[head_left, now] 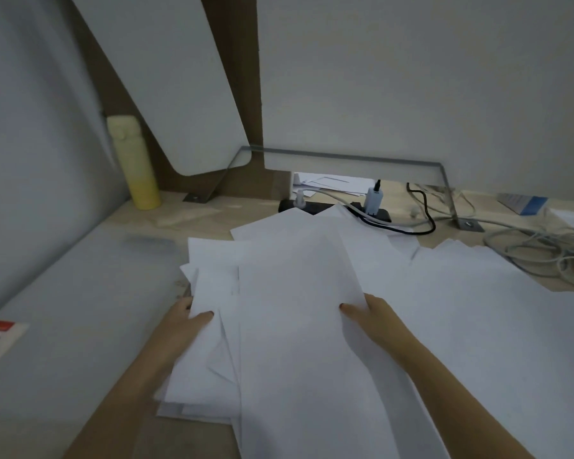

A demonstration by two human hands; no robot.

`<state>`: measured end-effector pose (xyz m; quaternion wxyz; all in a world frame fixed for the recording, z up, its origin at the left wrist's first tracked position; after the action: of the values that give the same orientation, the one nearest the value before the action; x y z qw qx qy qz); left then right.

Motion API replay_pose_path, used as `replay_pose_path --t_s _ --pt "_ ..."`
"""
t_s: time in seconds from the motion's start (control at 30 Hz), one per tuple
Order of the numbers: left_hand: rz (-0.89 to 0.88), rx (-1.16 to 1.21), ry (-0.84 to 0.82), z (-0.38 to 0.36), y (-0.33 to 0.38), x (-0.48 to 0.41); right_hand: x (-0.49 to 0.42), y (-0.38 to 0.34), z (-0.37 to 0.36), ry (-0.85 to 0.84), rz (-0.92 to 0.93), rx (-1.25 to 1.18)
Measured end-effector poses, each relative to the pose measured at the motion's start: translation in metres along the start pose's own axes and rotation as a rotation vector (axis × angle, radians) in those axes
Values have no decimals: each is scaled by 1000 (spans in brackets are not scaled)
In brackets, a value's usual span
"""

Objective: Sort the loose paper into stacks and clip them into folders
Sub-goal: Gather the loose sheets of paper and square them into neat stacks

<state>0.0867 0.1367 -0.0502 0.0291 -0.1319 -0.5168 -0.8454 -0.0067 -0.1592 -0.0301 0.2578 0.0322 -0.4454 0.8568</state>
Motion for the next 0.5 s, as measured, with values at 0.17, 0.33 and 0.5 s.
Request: replay_pose_path --t_s 0.17,0.33,0.5 --pt "-151 -27 -48 -11 12 23 -7 -15 -26 -35 97 97" --pt "-215 -125 -1 -13 -2 39 -24 -16 -30 54 144 185" --pt "-151 67 -3 -9 -3 37 -28 -11 -26 127 159 427"
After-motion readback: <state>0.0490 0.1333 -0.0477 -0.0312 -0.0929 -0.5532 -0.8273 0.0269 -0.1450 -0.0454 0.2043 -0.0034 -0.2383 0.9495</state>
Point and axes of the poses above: each hand's wrist, its own x-axis away from the middle knuckle, its own z-axis out of the back of the hand, y = z × x, the point moved 8 cm from there along -x, towards the middle knuckle, and after that the axes turned 3 degrees about -z, right-handed, at the moved point
